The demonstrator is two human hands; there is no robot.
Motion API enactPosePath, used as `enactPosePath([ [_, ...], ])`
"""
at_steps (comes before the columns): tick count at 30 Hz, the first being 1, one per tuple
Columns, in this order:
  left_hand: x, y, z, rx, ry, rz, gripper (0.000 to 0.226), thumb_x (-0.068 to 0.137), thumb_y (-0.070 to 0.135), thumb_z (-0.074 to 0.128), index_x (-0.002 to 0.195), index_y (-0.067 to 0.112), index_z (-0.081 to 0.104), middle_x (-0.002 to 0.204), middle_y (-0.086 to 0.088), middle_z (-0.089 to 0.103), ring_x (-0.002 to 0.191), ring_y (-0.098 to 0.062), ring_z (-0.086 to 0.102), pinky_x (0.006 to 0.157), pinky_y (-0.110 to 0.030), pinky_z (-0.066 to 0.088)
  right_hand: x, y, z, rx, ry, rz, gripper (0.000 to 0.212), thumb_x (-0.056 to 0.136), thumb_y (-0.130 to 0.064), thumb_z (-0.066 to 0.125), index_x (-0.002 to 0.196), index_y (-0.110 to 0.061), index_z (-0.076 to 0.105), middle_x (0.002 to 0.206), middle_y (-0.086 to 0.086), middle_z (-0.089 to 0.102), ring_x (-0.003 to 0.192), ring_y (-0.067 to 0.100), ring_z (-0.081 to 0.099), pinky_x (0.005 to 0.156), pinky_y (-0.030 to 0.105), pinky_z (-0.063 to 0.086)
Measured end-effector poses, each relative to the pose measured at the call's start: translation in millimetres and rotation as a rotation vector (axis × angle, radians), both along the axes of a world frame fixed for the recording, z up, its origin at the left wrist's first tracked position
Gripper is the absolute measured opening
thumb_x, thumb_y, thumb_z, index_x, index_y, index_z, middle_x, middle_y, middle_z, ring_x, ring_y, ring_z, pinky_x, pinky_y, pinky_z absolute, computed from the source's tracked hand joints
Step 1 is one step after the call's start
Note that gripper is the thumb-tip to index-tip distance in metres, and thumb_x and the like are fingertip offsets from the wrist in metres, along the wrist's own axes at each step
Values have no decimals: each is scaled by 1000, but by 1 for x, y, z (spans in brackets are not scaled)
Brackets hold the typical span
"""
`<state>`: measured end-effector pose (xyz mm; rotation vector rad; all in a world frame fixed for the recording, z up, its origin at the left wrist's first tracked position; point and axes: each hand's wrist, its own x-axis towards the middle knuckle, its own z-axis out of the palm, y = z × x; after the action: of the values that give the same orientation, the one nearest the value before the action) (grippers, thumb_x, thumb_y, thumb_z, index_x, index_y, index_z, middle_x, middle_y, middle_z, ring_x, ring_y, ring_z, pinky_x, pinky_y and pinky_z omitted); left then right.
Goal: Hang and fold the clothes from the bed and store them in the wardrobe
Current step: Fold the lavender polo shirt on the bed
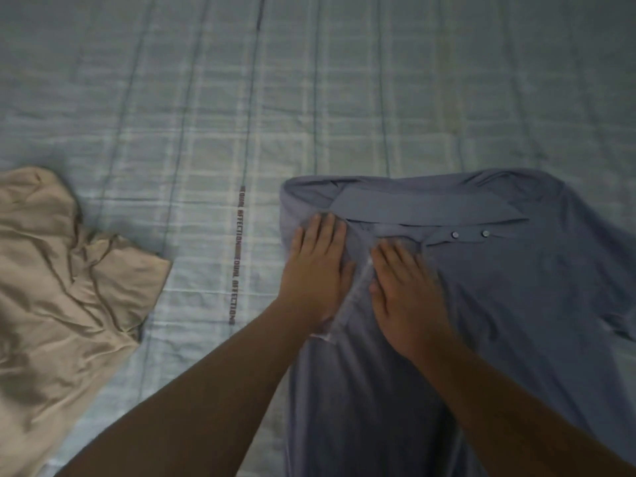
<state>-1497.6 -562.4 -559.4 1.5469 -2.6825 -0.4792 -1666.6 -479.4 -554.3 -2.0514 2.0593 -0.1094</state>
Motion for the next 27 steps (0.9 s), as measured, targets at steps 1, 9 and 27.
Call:
enactPosePath([
  [1, -3, -3, -5, 1, -10, 16, 70, 100, 51, 24, 159, 14, 21, 166, -9, 17, 155, -27, 7, 125, -47, 8, 0, 1, -6, 11, 31, 18, 58, 100, -36, 32, 152, -11, 34, 160, 8, 31, 147, 27, 28, 120, 48, 22],
  [9, -8, -1, -5, -20, -96, 23, 73, 98, 56, 20, 159, 16, 23, 166, -11, 18, 155, -28, 7, 124, -50, 7, -1, 1, -7, -15, -26, 9, 61, 95, -32, 40, 151, -9, 36, 157, 9, 35, 146, 29, 30, 117, 50, 27],
  [27, -313, 60, 19, -31, 92, -220, 60, 94, 38, 37, 149, 15, 43, 156, -14, 40, 147, -37, 29, 121, -53, 22, -346, 72, 20, -75, -262, -853, 44, 88, -12, 60, 131, -3, 57, 122, 25, 57, 114, 43, 52, 99, 46, 39],
])
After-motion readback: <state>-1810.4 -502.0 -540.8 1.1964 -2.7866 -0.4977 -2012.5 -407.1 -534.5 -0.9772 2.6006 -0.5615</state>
